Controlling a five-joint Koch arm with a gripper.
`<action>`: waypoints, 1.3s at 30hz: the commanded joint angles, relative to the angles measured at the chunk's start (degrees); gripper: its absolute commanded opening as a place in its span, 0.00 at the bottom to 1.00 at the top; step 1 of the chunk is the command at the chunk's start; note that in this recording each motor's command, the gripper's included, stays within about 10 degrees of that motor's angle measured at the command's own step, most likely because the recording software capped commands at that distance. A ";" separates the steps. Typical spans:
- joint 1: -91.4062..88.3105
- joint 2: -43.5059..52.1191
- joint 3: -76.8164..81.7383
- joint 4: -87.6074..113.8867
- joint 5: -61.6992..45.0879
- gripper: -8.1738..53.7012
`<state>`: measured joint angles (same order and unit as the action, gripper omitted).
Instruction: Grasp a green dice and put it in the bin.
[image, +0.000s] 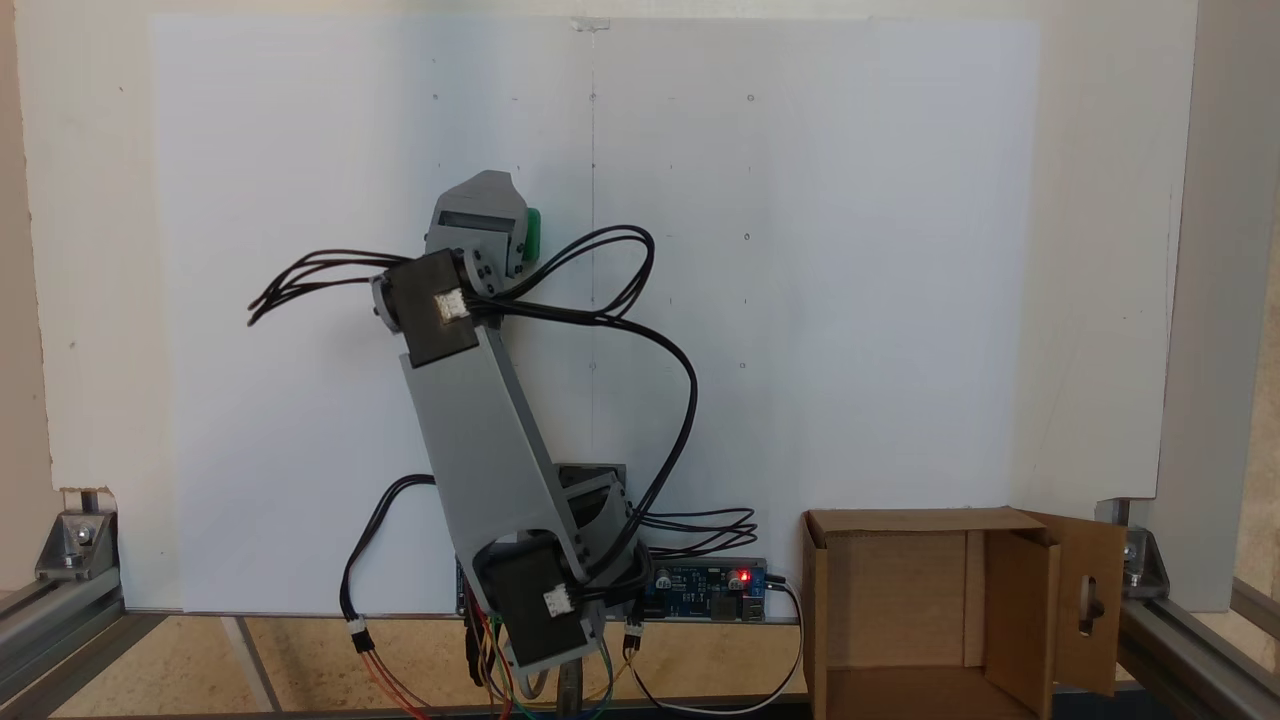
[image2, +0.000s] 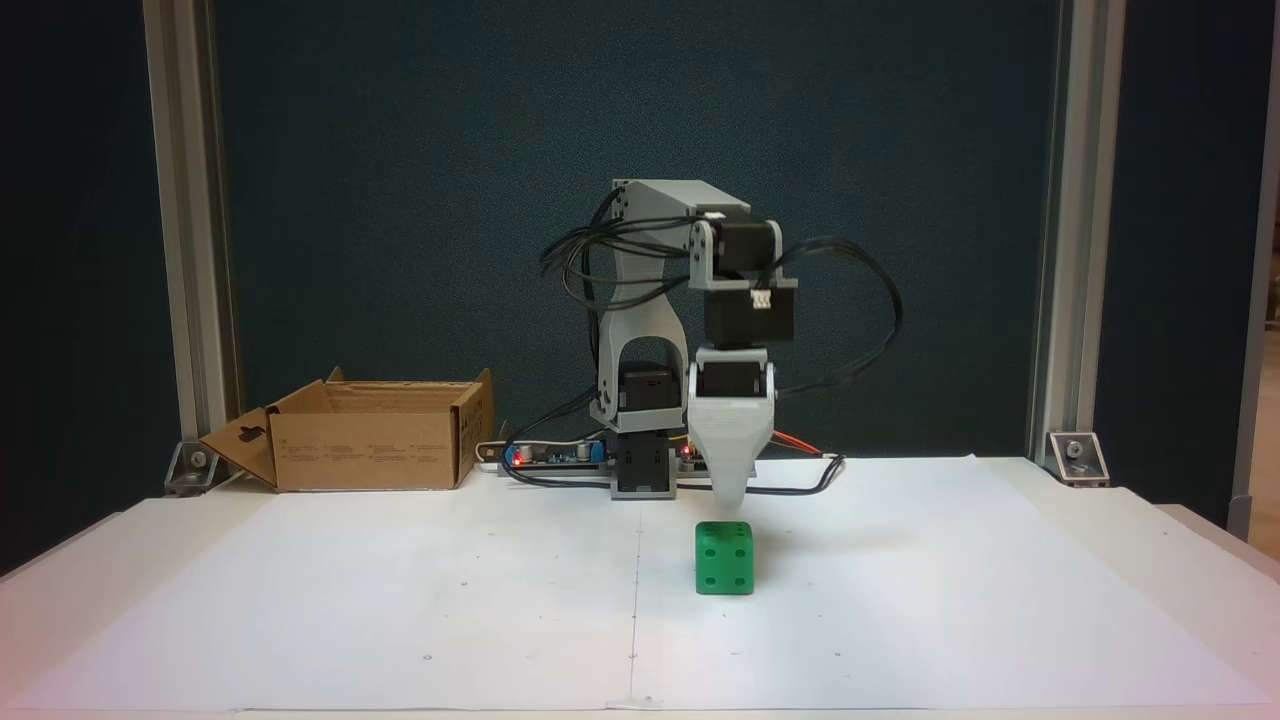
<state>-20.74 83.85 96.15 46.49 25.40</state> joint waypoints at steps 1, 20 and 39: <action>0.00 -0.26 -1.67 -0.70 -3.69 0.82; 0.44 -4.57 3.08 -6.94 -3.78 0.81; 2.72 -8.88 3.16 -8.17 -5.36 0.80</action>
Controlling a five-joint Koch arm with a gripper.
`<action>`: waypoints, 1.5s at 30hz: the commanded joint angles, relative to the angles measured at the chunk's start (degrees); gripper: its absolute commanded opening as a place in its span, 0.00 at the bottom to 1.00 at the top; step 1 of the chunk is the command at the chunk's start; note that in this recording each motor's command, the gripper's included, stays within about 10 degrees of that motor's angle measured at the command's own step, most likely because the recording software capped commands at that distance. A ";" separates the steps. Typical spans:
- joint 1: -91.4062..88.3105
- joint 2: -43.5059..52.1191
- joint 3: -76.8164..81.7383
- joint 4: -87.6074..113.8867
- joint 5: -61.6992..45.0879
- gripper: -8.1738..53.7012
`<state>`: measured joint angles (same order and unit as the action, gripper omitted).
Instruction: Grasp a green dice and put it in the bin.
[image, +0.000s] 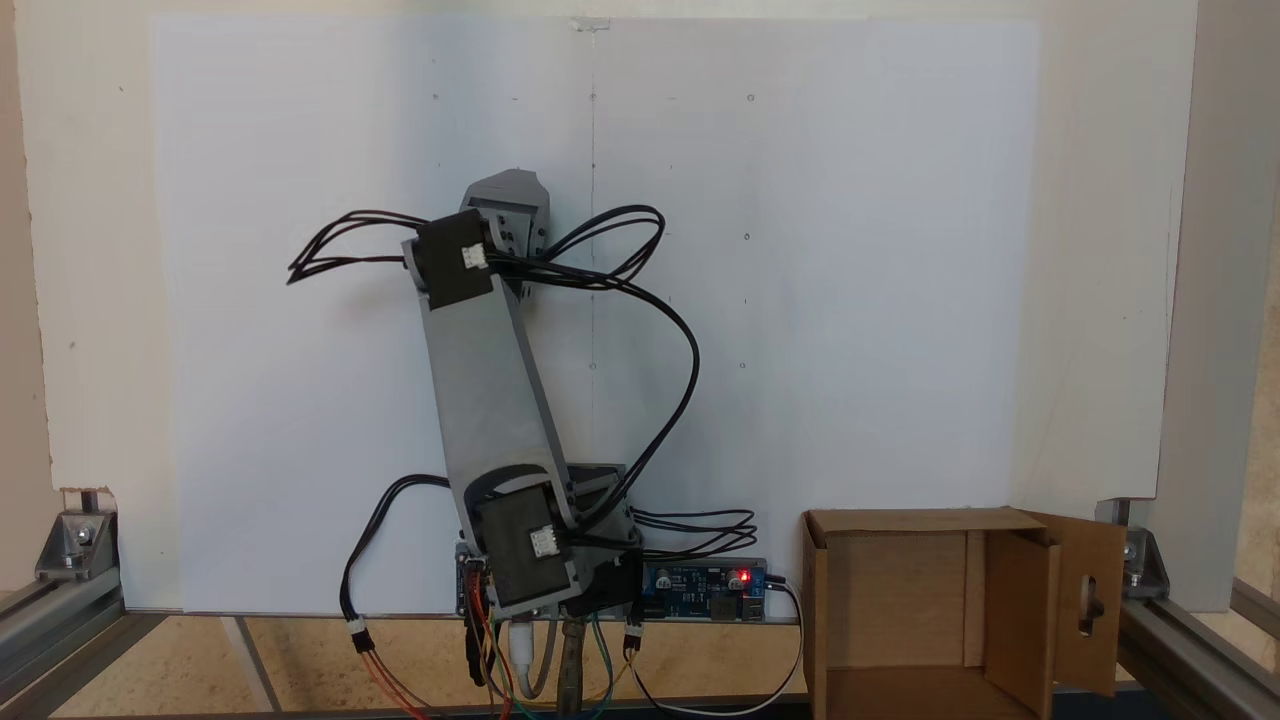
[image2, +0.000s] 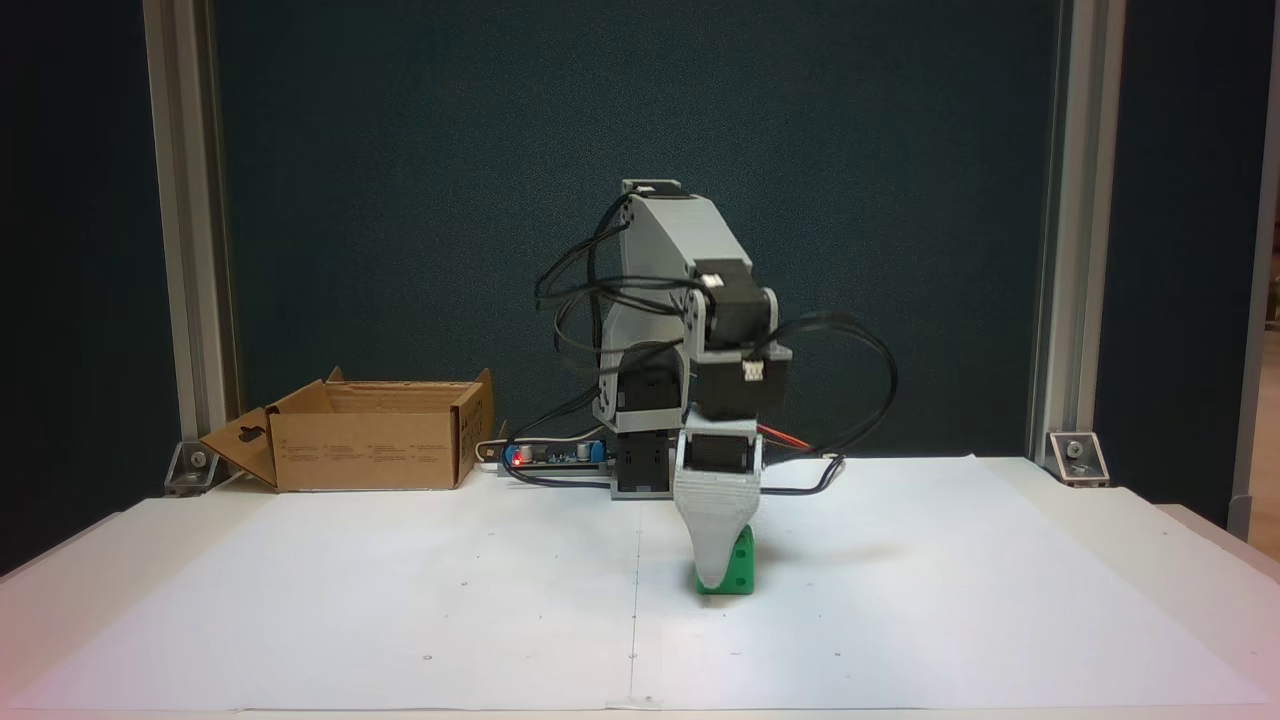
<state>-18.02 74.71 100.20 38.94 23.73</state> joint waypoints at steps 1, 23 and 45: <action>-0.09 0.00 -0.88 -0.79 -3.69 0.80; 0.18 -1.05 -0.88 -2.20 -4.31 0.76; 0.44 -1.14 -0.88 -2.20 -4.57 0.68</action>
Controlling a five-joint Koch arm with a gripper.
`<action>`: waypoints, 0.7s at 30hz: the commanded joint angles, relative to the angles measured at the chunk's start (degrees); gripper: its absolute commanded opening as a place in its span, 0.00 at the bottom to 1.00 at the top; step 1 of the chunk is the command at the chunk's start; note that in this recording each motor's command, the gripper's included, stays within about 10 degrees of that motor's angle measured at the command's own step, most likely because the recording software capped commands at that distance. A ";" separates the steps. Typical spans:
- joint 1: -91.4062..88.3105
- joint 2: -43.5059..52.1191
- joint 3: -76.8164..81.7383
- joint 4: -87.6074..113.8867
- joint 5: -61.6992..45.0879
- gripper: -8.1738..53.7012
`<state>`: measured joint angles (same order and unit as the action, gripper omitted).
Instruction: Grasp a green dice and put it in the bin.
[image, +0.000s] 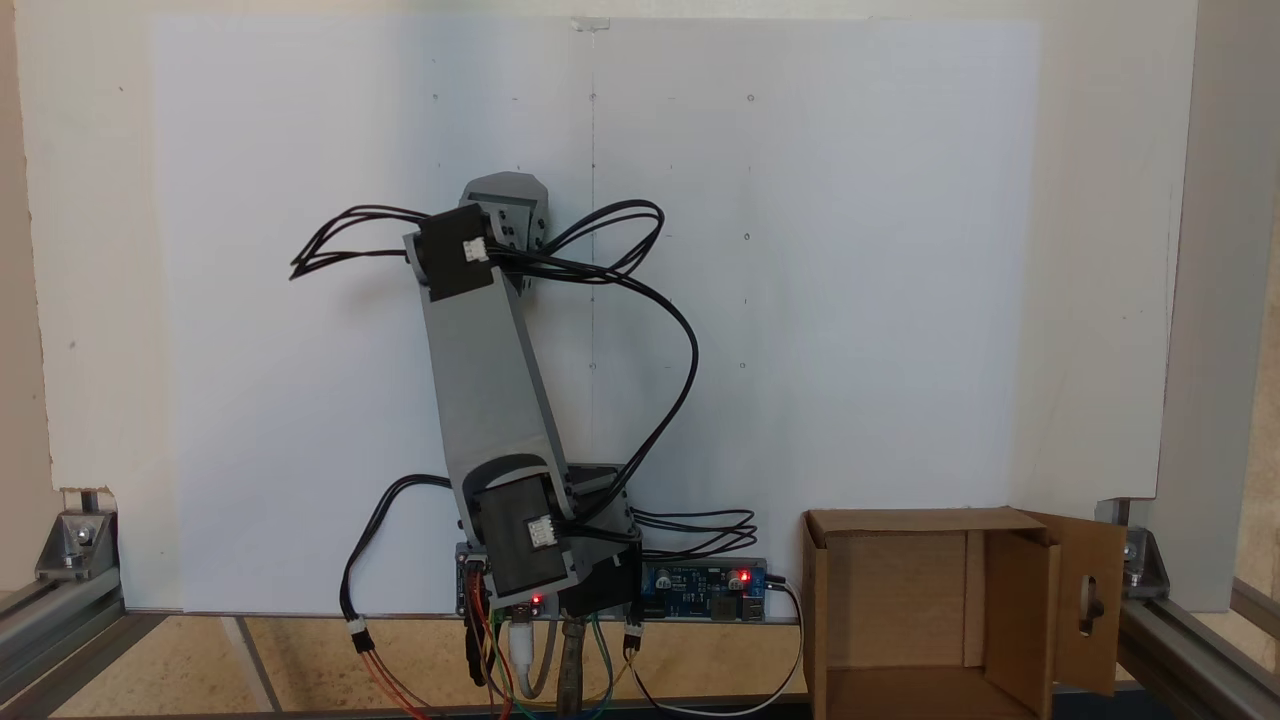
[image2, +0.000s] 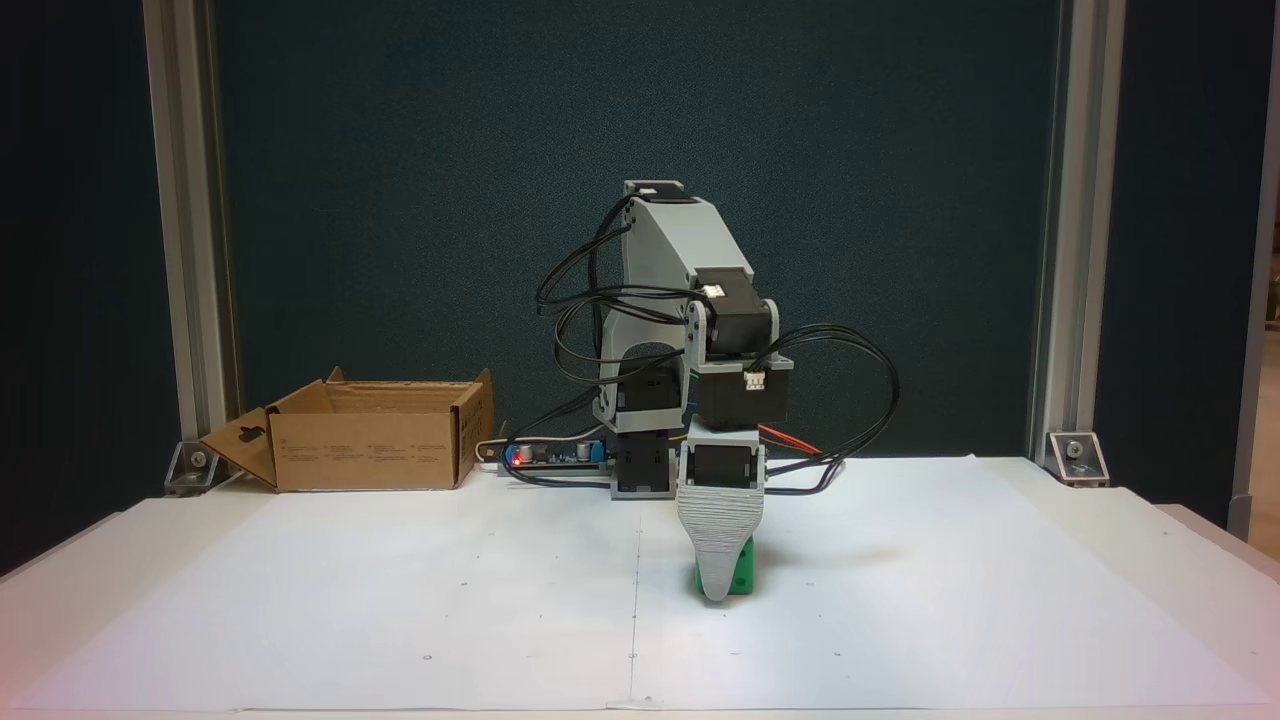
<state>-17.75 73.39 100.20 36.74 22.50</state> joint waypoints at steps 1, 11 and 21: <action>0.18 0.18 -0.88 -0.09 -3.34 0.68; 0.53 0.09 -0.88 -0.09 -3.69 0.68; 1.05 0.09 -0.88 0.00 -4.04 0.63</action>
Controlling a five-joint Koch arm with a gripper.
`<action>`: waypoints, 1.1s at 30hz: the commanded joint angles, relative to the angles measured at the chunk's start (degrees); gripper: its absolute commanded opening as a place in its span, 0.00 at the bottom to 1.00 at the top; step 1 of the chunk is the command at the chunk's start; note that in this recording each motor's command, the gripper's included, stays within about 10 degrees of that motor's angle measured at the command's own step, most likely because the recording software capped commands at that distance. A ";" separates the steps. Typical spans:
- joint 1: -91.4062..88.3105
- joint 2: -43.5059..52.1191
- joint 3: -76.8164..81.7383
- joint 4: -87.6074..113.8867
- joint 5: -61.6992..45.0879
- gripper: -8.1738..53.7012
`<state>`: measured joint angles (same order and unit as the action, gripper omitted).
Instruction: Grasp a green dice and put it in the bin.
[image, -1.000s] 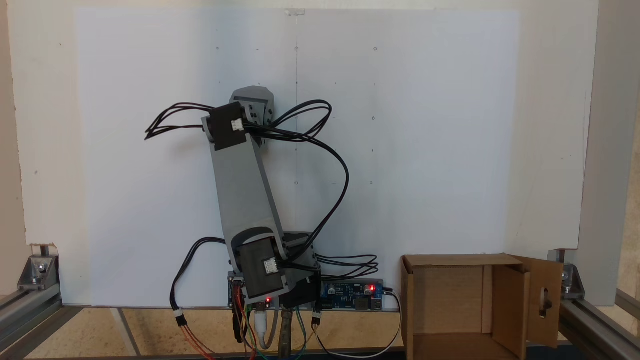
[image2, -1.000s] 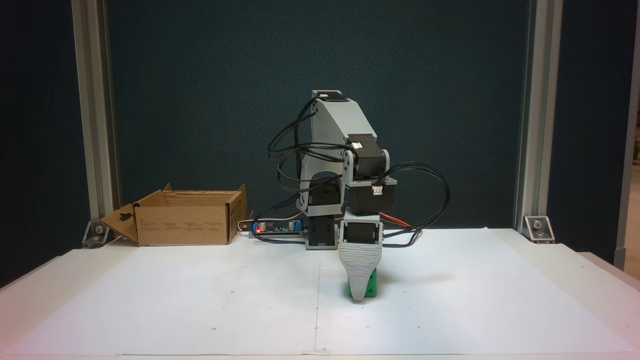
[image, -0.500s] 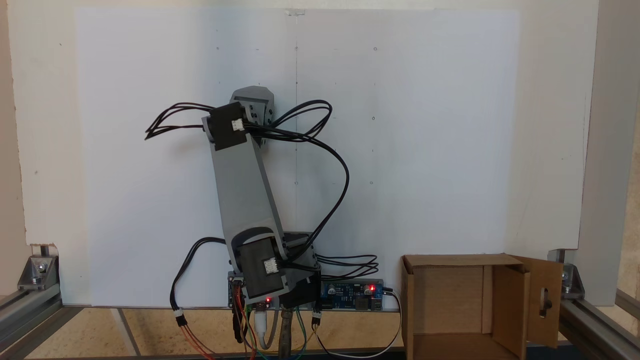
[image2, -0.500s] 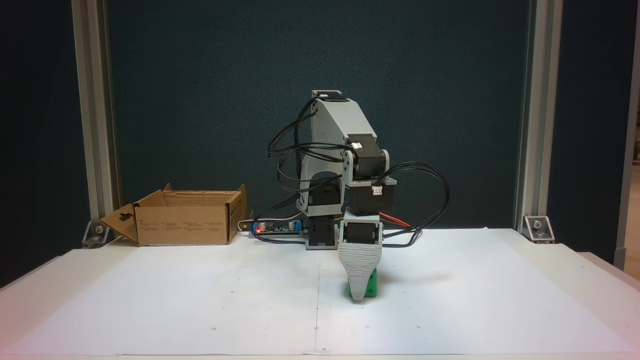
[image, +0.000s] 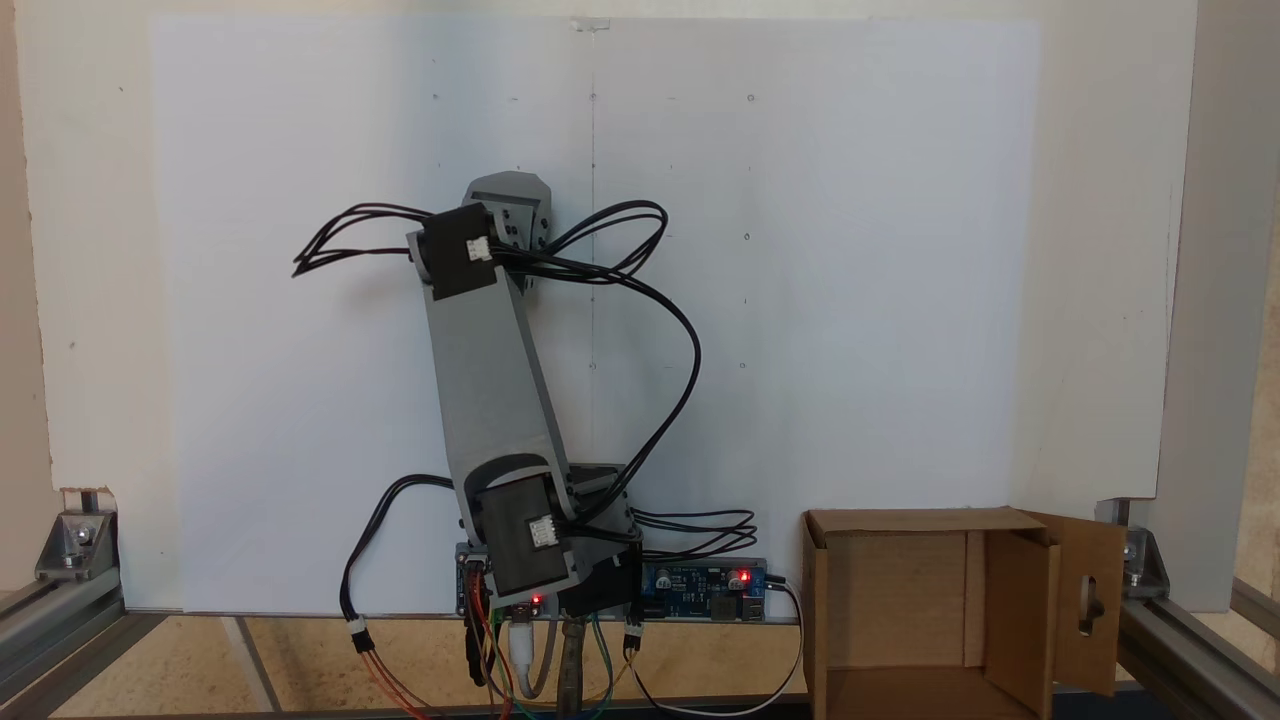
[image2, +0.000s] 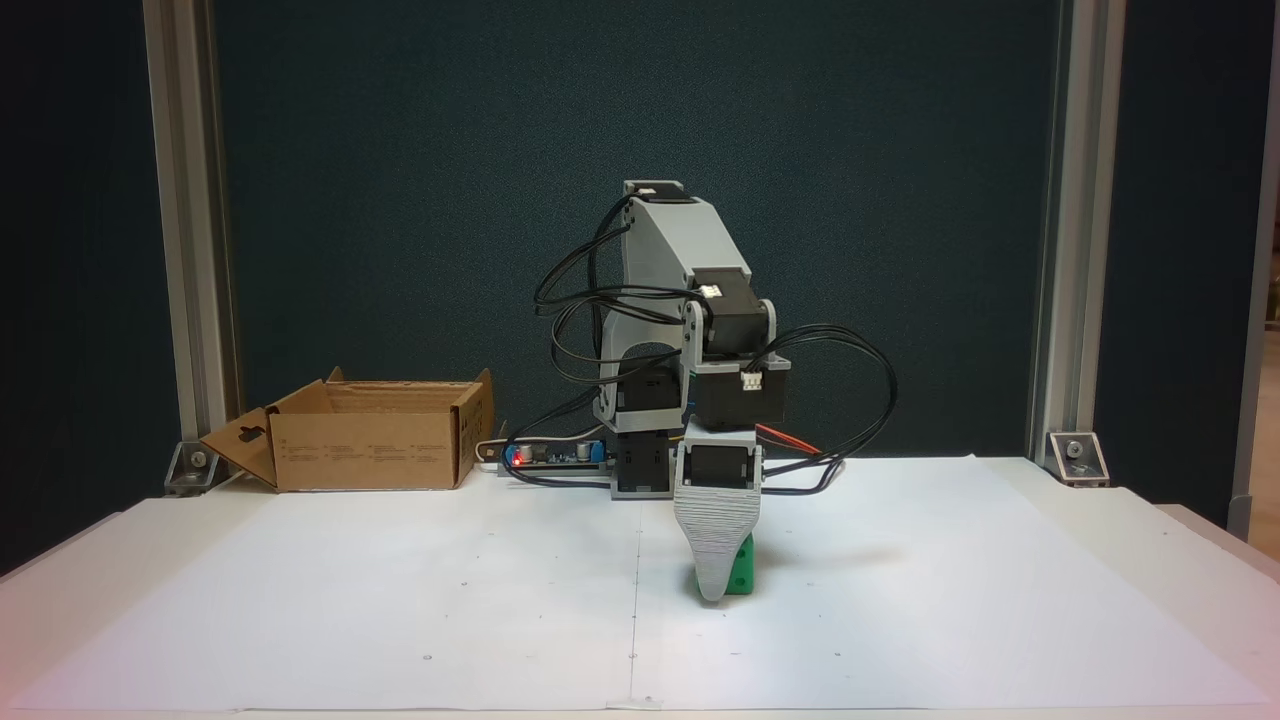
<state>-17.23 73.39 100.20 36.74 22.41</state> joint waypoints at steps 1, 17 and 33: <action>0.70 0.09 -0.88 0.00 -3.96 0.59; 2.55 4.22 -9.23 12.72 -3.78 0.33; 2.72 10.37 -49.22 51.42 -0.18 0.33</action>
<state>-15.47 81.47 53.53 79.72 22.41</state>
